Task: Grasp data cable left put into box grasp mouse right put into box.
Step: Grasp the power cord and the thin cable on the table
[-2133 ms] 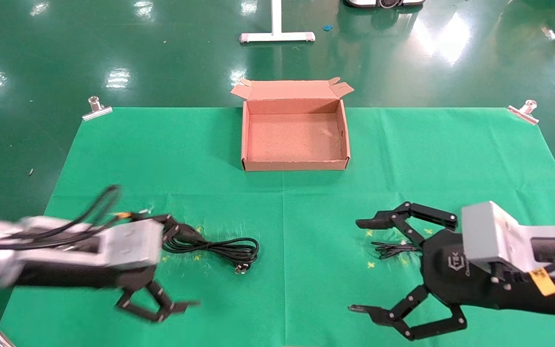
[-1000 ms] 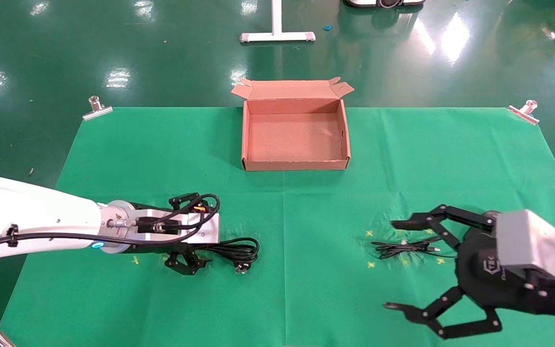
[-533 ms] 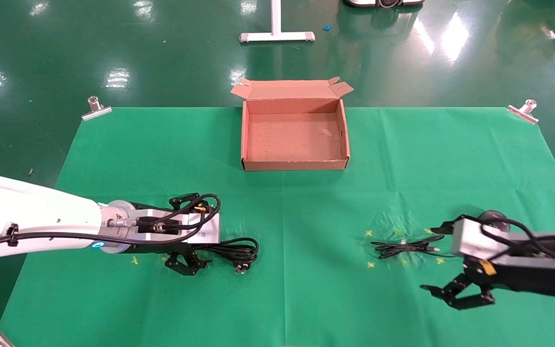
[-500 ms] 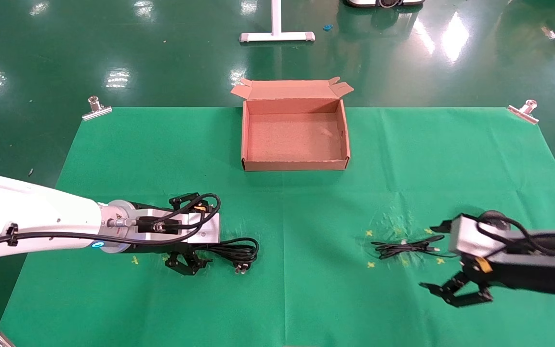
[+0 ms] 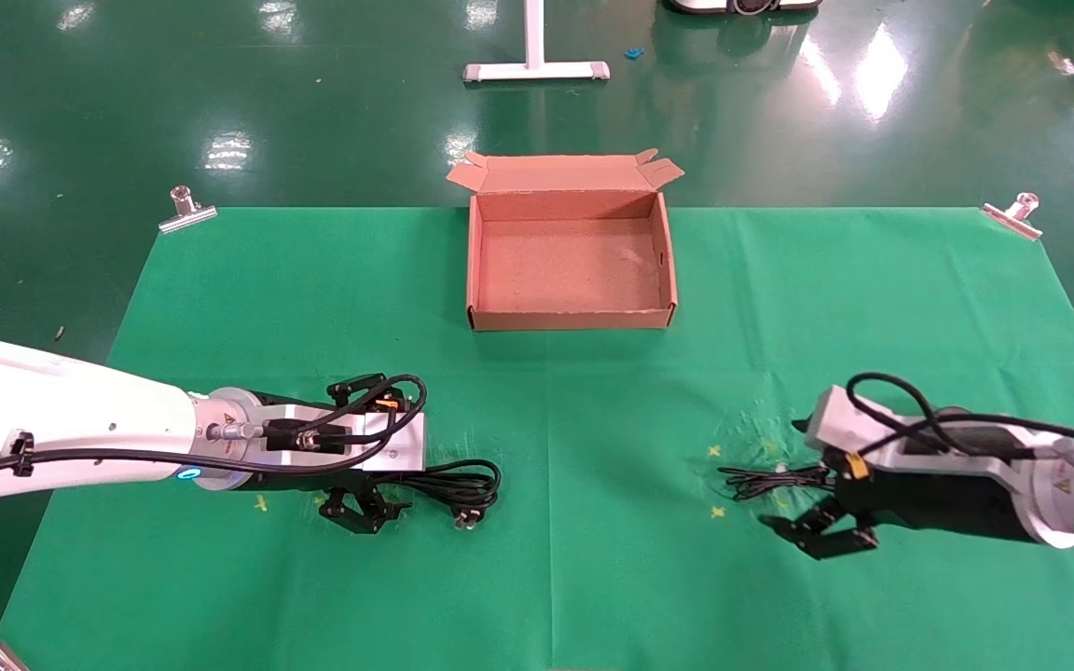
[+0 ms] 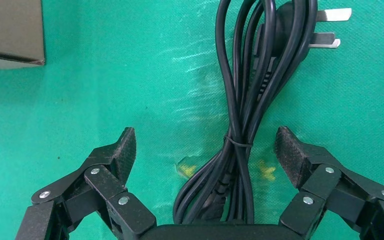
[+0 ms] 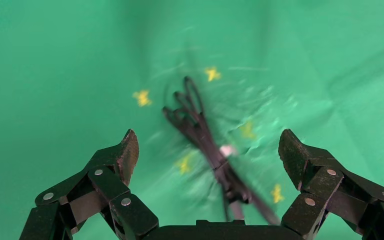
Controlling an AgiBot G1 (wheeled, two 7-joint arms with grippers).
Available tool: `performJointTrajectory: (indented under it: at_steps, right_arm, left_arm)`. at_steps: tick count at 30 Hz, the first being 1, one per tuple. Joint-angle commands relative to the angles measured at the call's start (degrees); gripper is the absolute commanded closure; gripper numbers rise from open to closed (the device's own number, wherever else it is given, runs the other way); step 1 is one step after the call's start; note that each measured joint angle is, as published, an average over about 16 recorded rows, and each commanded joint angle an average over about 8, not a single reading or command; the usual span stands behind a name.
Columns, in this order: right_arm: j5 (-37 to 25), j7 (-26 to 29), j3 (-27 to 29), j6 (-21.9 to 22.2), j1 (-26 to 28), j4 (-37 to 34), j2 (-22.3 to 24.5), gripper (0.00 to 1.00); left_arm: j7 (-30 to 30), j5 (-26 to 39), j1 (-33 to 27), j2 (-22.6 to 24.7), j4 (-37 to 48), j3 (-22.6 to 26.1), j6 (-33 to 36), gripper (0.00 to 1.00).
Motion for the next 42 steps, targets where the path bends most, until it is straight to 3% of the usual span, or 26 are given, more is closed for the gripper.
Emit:
performJointTrajectory:
  at_steps: [1,7,11,12,15,16,19,20,42]
  right_arm:
    - [-0.70,0.46,-0.12,0.93,-0.12,-0.50,-0.68,0.00]
    - [-1.86,0.50,-0.32,2.50,-0.27,-2.65,-1.70,0.00]
    - [-2.34,0.64,-0.34,3.27,-0.32,-3.51,-2.09,0.00]
    - [-2.35,0.70,-0.33,3.42,-0.37,-3.67,-2.18,0.05]
    - [-2.26,0.81,-0.31,3.59,-0.47,-3.95,-2.34,0.43]
    - [-2.23,0.84,-0.31,3.61,-0.49,-4.03,-2.38,0.55]
    - [-2.11,0.85,-0.27,3.59,-0.55,-4.09,-2.41,0.93]
    - [-2.09,0.84,-0.26,3.58,-0.55,-4.07,-2.40,1.00]
    - [-2.10,0.72,-0.23,3.45,-0.47,-3.68,-2.17,1.00]
  left_arm:
    - [0.00,0.00,0.00,0.00,0.00,0.00,0.00,0.00]
    - [0.00,0.00,0.00,0.00,0.00,0.00,0.00,0.01]
    - [0.00,0.00,0.00,0.00,0.00,0.00,0.00,0.48]
    - [0.00,0.01,0.01,0.00,0.01,0.00,-0.01,0.60]
    - [0.00,0.01,0.01,-0.01,0.01,-0.01,-0.01,0.96]
    - [0.00,0.01,0.02,-0.01,0.01,-0.01,-0.01,1.00]
    - [0.01,0.01,0.02,-0.01,0.01,-0.01,-0.01,1.00]
    - [0.01,0.00,0.02,-0.01,0.01,-0.01,-0.01,1.00]
    - [0.01,-0.28,0.02,-0.01,0.01,-0.02,0.00,1.00]
